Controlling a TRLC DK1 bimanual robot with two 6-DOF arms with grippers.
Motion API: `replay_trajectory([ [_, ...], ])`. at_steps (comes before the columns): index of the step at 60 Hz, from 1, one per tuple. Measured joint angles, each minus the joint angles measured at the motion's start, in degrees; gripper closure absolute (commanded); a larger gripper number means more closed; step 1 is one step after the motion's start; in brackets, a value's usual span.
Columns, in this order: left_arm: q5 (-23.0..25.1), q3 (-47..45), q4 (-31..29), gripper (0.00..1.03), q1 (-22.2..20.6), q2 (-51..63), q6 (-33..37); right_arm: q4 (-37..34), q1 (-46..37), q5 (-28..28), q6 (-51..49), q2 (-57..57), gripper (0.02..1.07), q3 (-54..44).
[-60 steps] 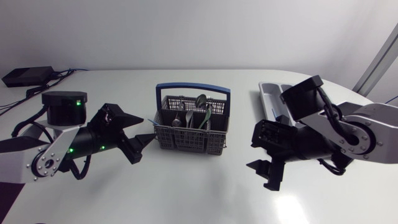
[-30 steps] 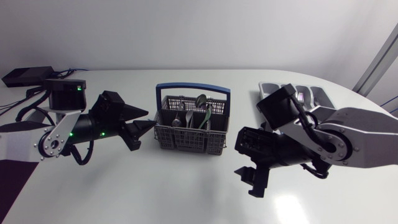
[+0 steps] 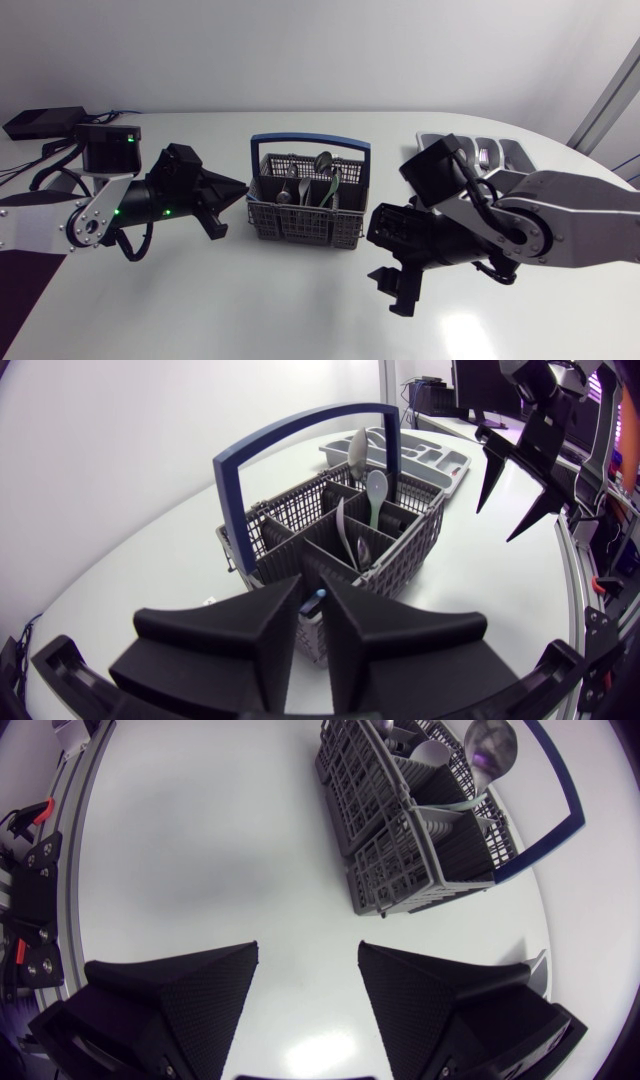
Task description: Unload the cutlery basket into the drawer organizer.
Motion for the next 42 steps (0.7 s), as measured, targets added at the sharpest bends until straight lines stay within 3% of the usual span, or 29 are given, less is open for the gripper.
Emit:
replay_trajectory([
  [16, 0.22, 10.97, -13.79, 1.00, 0.96, -0.28, 1.99, -0.02, 1.55, 0.24, 0.39, 0.00, 0.34, 0.02],
  [33, 0.20, 30.12, -41.11, 1.00, -0.59, -0.59, 5.40, -0.70, 3.26, 0.48, 1.51, -0.50, 0.34, 2.08],
  [42, 0.22, 37.62, -52.02, 1.00, -1.49, -3.02, 5.79, -0.92, 3.26, 0.44, 2.36, -2.62, 0.34, 3.08],
])
